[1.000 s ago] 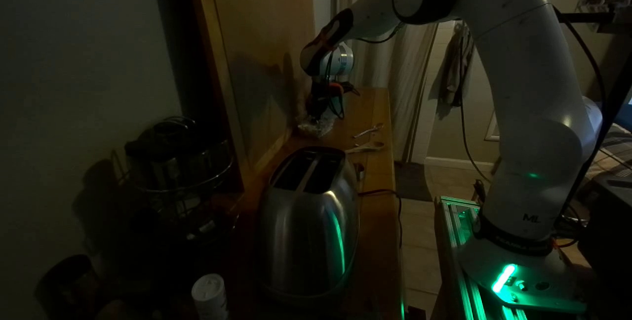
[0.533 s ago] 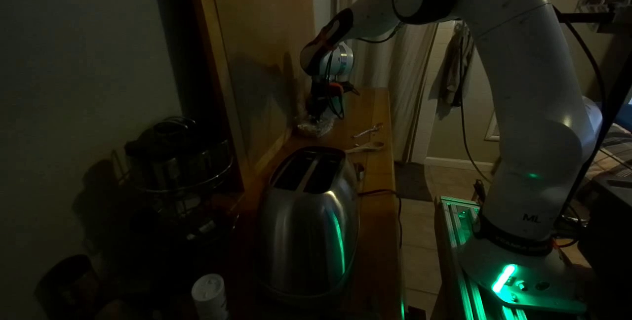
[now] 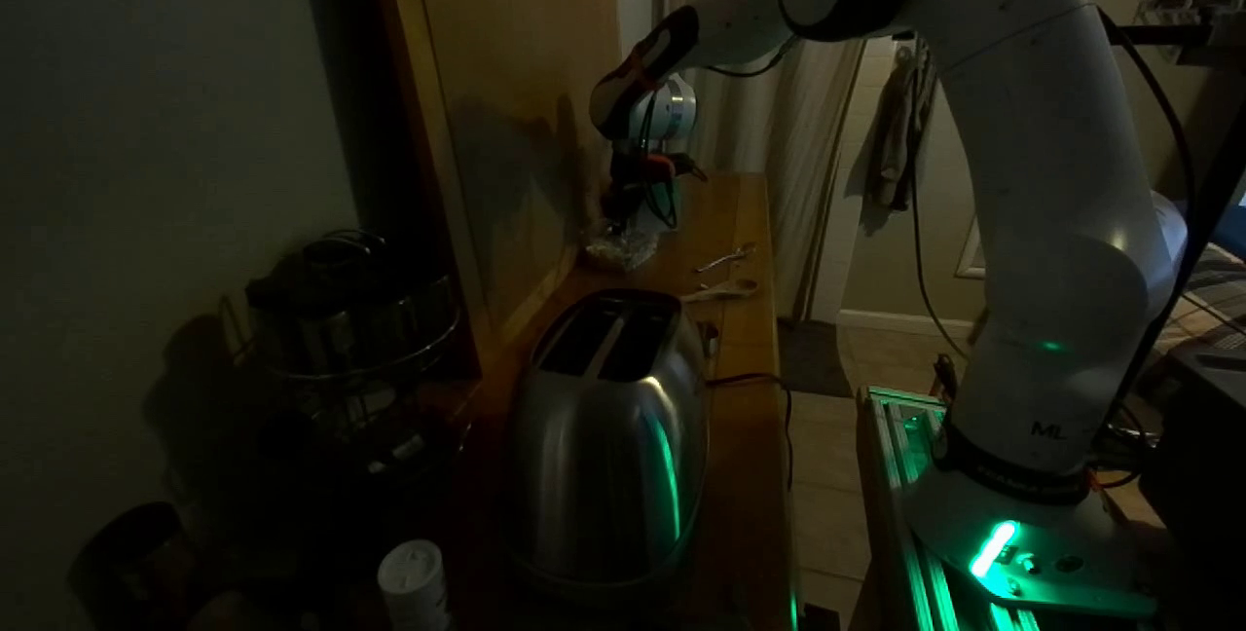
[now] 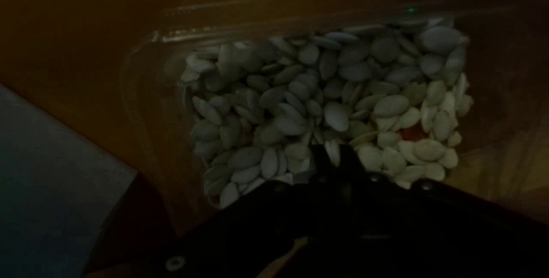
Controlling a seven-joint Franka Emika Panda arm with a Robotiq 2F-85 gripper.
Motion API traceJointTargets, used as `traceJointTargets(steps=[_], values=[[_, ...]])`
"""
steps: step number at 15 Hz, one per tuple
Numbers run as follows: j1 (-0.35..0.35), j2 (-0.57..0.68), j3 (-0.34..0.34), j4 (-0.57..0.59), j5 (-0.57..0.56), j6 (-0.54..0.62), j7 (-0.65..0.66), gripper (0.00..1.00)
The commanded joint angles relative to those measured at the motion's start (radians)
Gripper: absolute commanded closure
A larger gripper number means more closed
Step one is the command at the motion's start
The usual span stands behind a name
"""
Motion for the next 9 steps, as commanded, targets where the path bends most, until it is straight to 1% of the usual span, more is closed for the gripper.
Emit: traceJointTargets(steps=[1, 4, 6, 9], values=[[-0.003, -0.05, 0.005, 0.003, -0.026, -0.052, 0.016, 0.97], [-0.001, -0.089, -0.004, -0.008, -0.029, -0.107, 0.011, 0.97], [0.002, -0.115, -0.017, -0.014, -0.044, -0.166, 0.007, 0.97], [0.01, -0.161, -0.044, -0.03, -0.101, -0.292, 0.0, 0.97]])
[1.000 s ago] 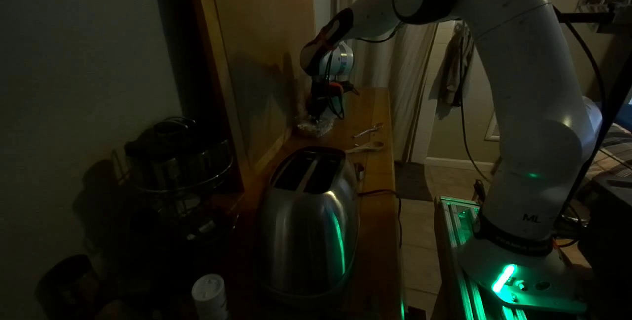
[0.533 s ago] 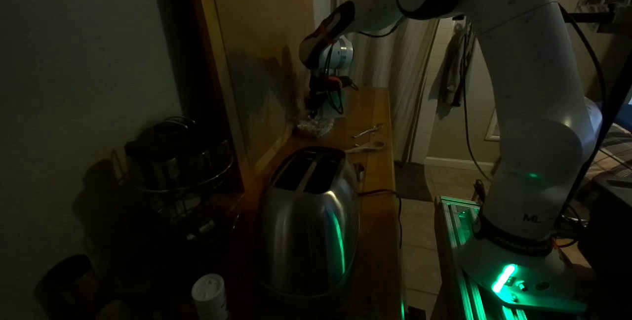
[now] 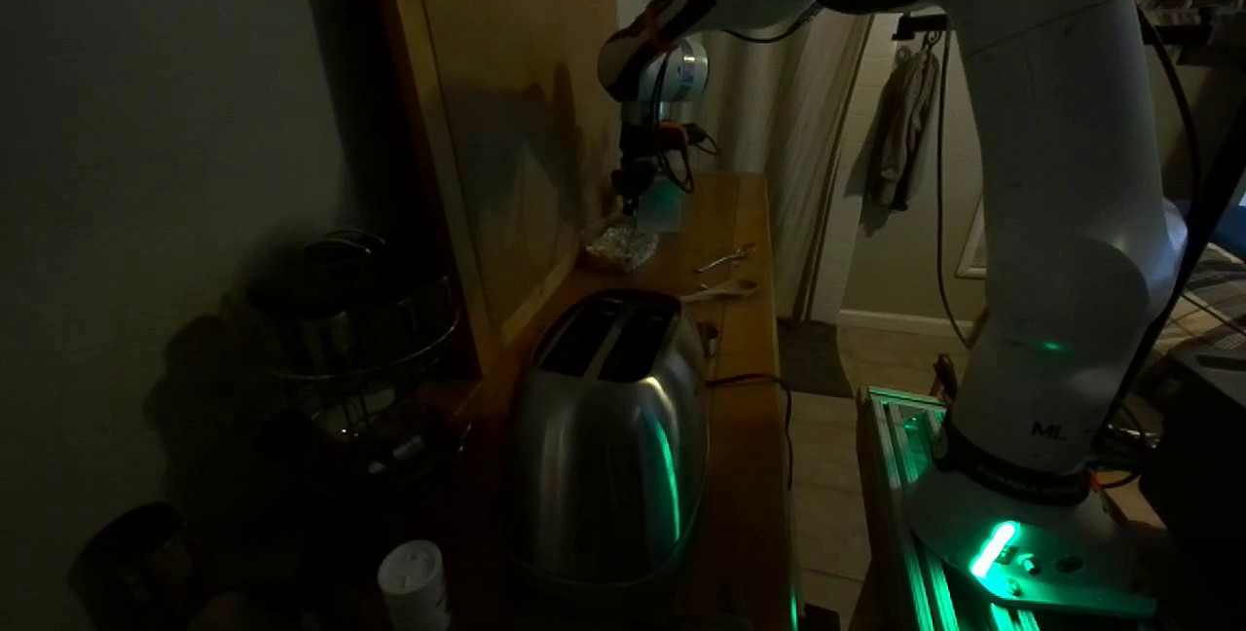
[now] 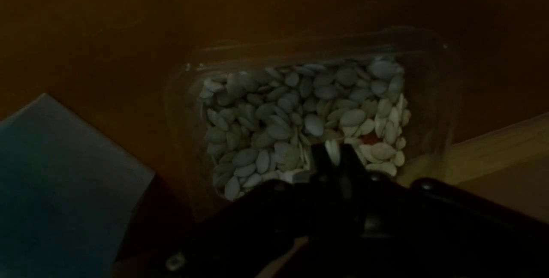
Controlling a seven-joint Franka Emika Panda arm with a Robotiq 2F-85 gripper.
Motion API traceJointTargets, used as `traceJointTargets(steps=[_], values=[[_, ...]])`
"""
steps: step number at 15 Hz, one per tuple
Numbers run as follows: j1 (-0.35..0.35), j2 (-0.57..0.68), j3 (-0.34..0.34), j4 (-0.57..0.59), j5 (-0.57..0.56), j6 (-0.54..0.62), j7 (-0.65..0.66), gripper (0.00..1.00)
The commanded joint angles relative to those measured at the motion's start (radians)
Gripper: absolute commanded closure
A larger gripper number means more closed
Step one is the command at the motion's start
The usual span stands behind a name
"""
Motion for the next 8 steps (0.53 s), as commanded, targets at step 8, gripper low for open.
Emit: traceJointTargets(steps=[8], values=[[0.017, -0.134, -0.05, -0.126, -0.114, -0.356, -0.028, 0.96]])
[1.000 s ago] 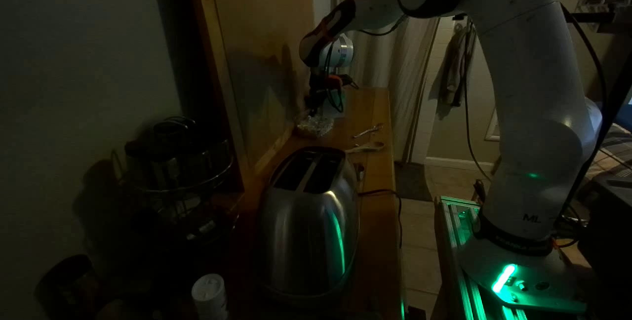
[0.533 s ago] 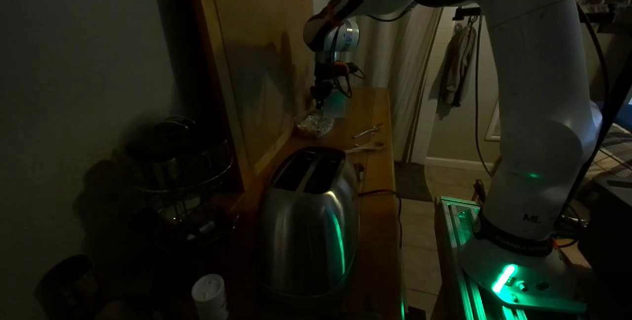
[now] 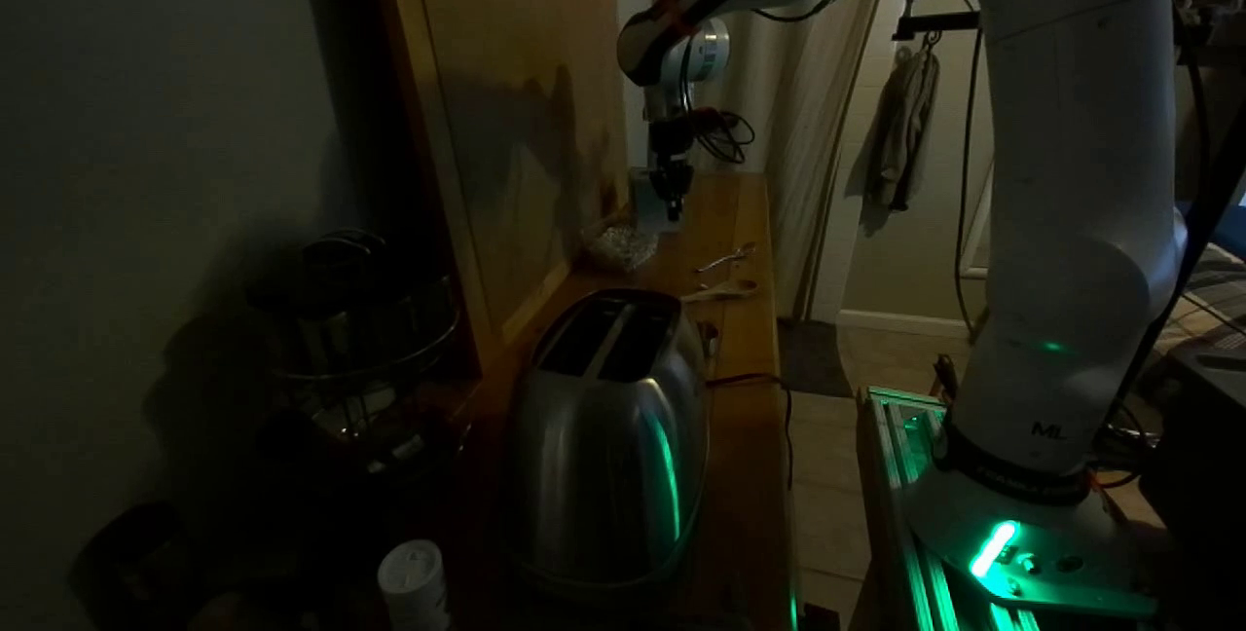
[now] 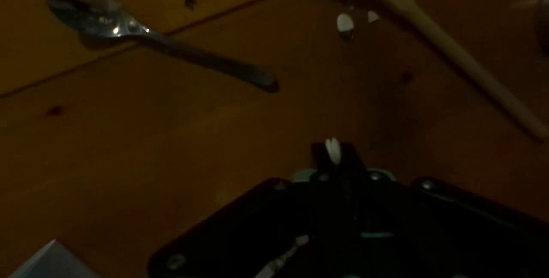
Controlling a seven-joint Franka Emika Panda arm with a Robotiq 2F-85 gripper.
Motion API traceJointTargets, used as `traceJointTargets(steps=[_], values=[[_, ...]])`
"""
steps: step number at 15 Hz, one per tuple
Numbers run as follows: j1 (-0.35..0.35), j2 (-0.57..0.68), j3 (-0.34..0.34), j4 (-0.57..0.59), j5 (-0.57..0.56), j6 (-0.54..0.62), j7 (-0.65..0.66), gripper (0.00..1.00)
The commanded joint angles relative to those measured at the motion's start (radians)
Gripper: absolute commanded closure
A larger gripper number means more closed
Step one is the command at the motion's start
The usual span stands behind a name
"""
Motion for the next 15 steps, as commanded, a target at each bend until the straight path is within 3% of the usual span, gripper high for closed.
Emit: traceJointTargets(steps=[1, 6, 7, 15], values=[[0.01, -0.001, -0.012, -0.007, 0.005, -0.025, -0.004, 0.91], [0.013, -0.009, -0.013, -0.032, 0.005, -0.041, -0.006, 0.91], [0.014, -0.01, -0.013, -0.032, 0.005, -0.042, -0.006, 0.97], [0.005, -0.052, -0.018, -0.164, -0.003, -0.065, -0.136, 0.97]])
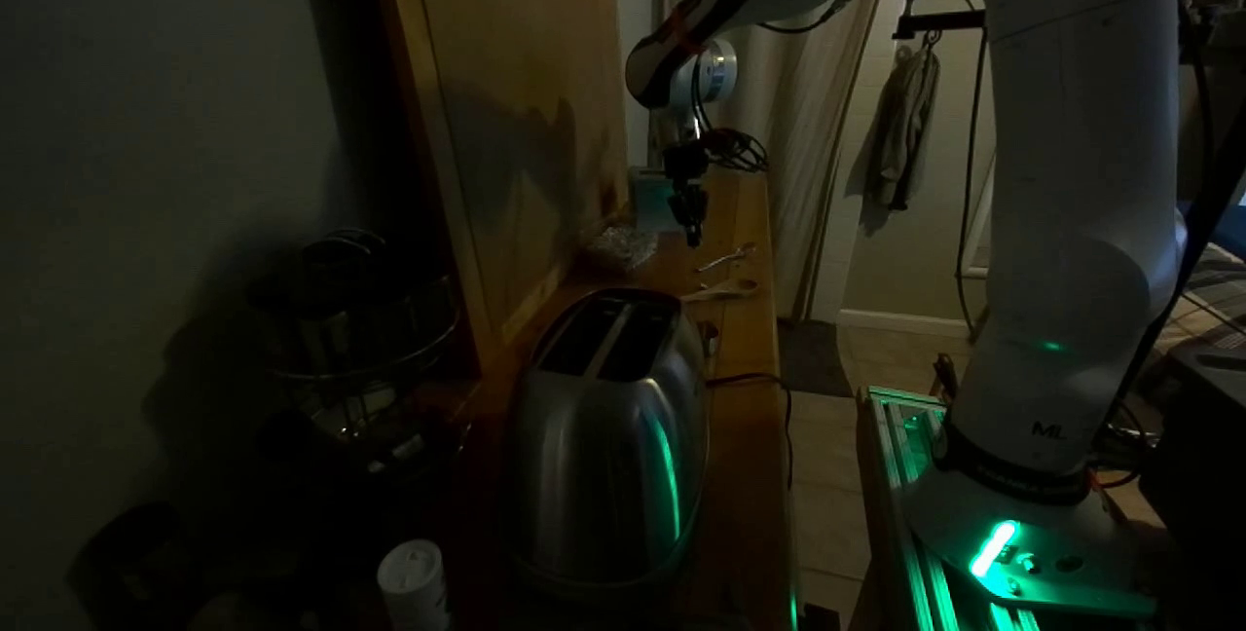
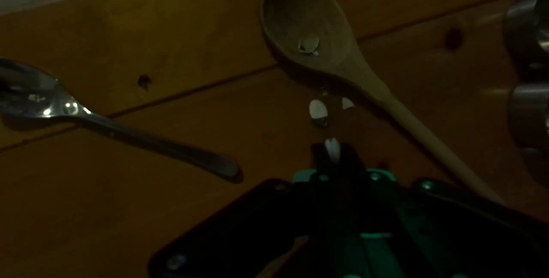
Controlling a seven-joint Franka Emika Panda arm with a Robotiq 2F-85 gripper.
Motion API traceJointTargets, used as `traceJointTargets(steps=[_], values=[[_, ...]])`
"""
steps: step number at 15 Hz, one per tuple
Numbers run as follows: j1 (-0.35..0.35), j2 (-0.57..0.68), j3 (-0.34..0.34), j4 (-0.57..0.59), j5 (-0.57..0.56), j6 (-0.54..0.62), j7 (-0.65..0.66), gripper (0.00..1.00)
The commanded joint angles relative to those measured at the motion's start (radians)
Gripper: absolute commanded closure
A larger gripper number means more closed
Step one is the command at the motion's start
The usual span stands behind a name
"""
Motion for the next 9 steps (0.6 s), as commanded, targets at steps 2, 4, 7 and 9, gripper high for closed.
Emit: traceJointTargets(steps=[2, 4, 7, 9], values=[[0.0, -0.05, -0.016, -0.083, -0.009, -0.018, -0.104, 0.98], [-0.002, -0.058, -0.027, -0.11, -0.02, -0.016, -0.15, 0.98], [-0.005, -0.071, -0.045, -0.148, -0.025, -0.024, -0.22, 0.98], [-0.003, -0.074, -0.054, -0.164, -0.024, -0.035, -0.25, 0.98]])
